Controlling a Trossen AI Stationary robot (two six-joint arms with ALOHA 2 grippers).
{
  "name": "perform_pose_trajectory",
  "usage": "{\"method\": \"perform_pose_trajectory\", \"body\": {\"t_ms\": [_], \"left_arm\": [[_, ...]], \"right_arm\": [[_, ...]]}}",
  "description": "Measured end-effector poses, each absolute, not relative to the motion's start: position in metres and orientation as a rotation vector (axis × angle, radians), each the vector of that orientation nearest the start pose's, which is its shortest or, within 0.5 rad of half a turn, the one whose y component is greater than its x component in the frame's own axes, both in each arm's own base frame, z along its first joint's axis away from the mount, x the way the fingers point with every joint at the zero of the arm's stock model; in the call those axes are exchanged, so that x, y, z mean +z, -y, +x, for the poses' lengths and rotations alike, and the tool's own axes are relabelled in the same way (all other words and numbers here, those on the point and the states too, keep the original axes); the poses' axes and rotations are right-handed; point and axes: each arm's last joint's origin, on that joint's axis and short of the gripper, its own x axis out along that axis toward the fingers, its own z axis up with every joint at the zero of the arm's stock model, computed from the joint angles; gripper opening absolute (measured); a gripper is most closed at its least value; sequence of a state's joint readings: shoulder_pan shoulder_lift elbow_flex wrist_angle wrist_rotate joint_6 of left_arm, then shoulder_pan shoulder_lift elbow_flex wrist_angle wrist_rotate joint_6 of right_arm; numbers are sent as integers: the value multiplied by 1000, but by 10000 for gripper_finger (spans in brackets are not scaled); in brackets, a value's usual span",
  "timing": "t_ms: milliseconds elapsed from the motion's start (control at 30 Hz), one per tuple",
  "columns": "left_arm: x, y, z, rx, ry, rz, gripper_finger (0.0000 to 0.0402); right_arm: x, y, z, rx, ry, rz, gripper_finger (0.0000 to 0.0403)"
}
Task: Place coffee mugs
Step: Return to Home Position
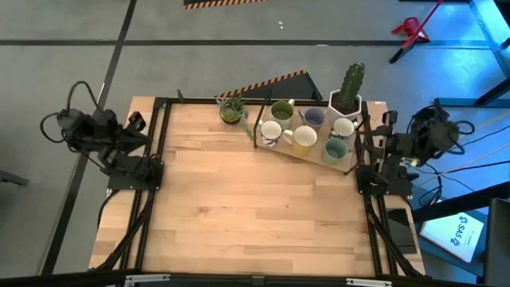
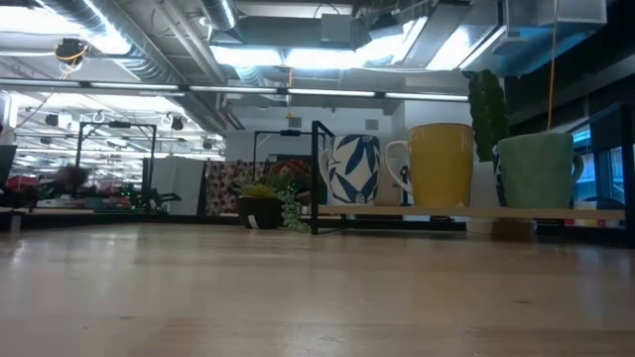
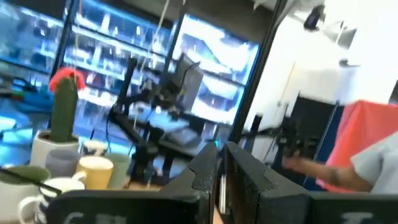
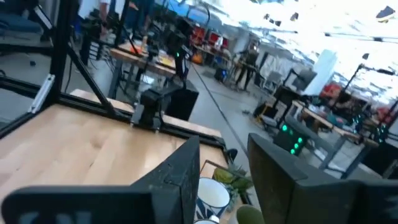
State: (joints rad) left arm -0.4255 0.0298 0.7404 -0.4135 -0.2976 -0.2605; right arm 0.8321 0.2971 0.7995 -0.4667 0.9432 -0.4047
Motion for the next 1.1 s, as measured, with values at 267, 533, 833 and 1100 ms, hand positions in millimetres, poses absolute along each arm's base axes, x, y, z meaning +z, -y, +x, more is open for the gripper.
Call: {"method": "perform_pose_trajectory", "body": {"t_ms": [267,533,833,1100], "left_arm": [[315,-1,20,-145,218,-329,28],[270,16,53,-175,158,-351,27],[216,28,81,-186,219,-426,27],[188,31,89,-174,201,-452,27]], "right_arm": [[310,-18,50,-185,-19,-375,122],[268,-33,63,-188,15,-334,122],[228,-45,74,-197,44,-322,122],[208,-49,77,-199,43,-335,122]]}}
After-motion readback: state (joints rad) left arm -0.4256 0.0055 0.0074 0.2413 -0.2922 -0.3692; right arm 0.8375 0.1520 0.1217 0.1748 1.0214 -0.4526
